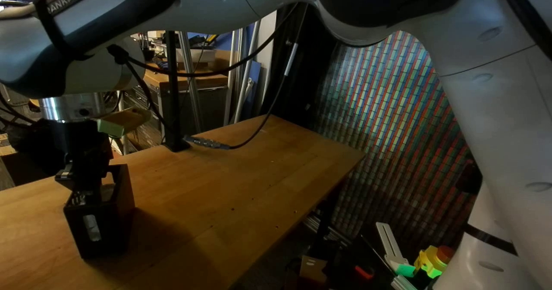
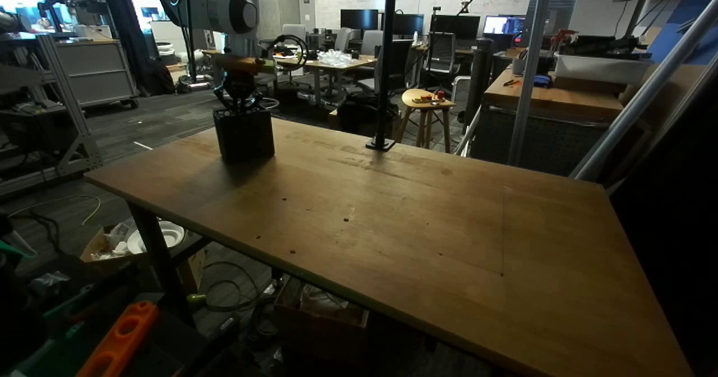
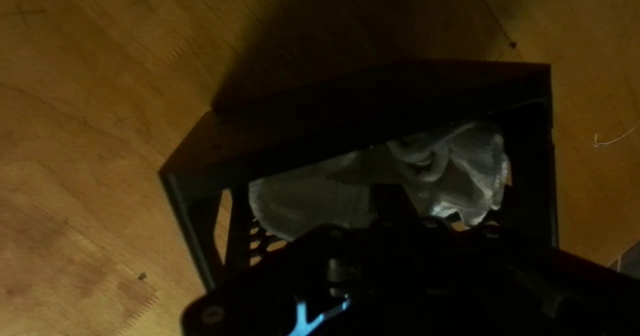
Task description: Pick up the cloth from the table and put it in the box
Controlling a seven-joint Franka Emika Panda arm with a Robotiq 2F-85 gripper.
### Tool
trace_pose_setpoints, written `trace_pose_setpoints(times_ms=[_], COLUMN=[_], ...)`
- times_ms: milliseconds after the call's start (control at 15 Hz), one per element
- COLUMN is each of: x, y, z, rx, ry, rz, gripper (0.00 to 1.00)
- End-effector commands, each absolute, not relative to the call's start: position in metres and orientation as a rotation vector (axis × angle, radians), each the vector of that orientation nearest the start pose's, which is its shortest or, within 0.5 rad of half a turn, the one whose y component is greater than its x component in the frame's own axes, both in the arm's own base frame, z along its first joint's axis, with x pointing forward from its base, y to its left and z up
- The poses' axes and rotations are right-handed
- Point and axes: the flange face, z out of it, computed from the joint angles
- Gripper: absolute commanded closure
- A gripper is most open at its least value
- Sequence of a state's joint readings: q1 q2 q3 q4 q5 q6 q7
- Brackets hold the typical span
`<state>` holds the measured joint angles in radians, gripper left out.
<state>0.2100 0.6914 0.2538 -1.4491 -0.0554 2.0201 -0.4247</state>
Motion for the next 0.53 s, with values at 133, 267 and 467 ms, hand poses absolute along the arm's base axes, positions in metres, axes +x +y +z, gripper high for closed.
trace_pose_setpoints(times_ms=[133,267,467], x=[0.646,0.648,0.651], y=[0.278,0.271,0.256], z=[0.302,0.313,0.336], rx=[-2.816,-2.842,-2.885], ry=[-1.24,-1.214,-1.175], rz=[0.123,0.089,0.036], gripper=[0.97,0.98,0.98])
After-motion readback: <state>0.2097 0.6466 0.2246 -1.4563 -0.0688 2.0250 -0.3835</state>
